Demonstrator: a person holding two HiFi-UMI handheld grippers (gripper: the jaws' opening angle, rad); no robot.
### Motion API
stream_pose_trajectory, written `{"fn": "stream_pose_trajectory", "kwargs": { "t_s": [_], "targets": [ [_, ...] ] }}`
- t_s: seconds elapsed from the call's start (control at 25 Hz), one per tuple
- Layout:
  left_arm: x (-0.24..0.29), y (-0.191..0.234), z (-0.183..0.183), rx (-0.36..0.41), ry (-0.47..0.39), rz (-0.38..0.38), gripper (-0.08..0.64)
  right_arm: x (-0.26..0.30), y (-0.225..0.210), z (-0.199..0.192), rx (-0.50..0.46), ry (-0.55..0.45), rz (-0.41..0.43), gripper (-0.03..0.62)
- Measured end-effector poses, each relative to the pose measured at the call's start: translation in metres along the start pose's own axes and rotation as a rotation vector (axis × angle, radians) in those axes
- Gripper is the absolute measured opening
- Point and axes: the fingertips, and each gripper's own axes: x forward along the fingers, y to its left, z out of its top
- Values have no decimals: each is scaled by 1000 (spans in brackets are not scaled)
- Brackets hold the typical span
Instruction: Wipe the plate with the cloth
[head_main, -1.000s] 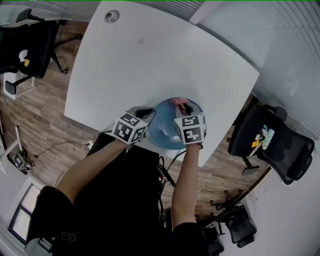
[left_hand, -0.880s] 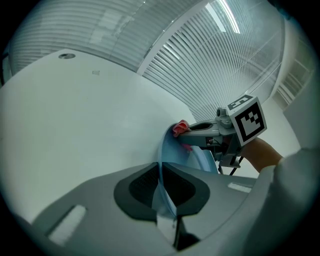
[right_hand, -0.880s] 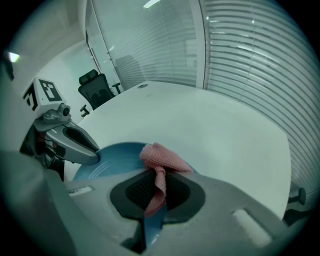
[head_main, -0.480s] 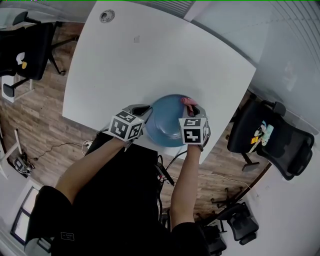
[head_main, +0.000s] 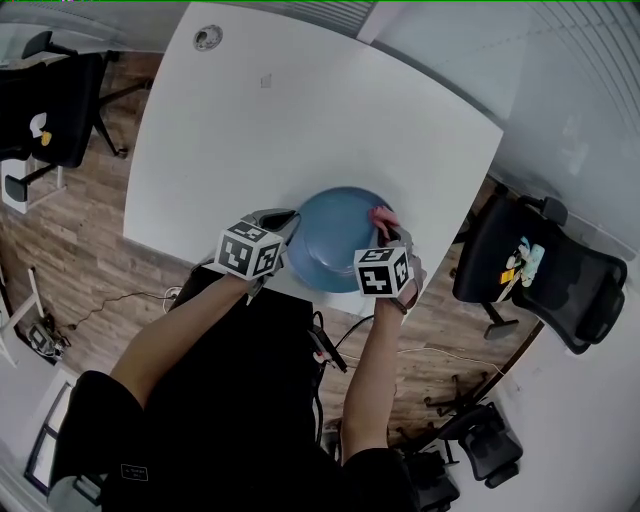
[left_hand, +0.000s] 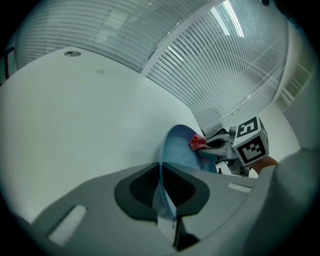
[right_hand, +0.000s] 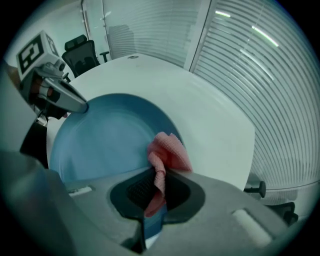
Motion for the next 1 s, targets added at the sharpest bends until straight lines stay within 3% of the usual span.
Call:
{"fn": "stream_pose_trajectory", "kwargs": {
  "t_s": [0.36, 1.0],
  "targets": [
    [1, 1, 3, -22, -5, 5, 21, -7, 20, -44, -40, 100, 15, 20],
    [1, 3, 2, -63, -16, 0, 23, -23, 95, -83, 30, 152, 147, 21]
  ]
}}
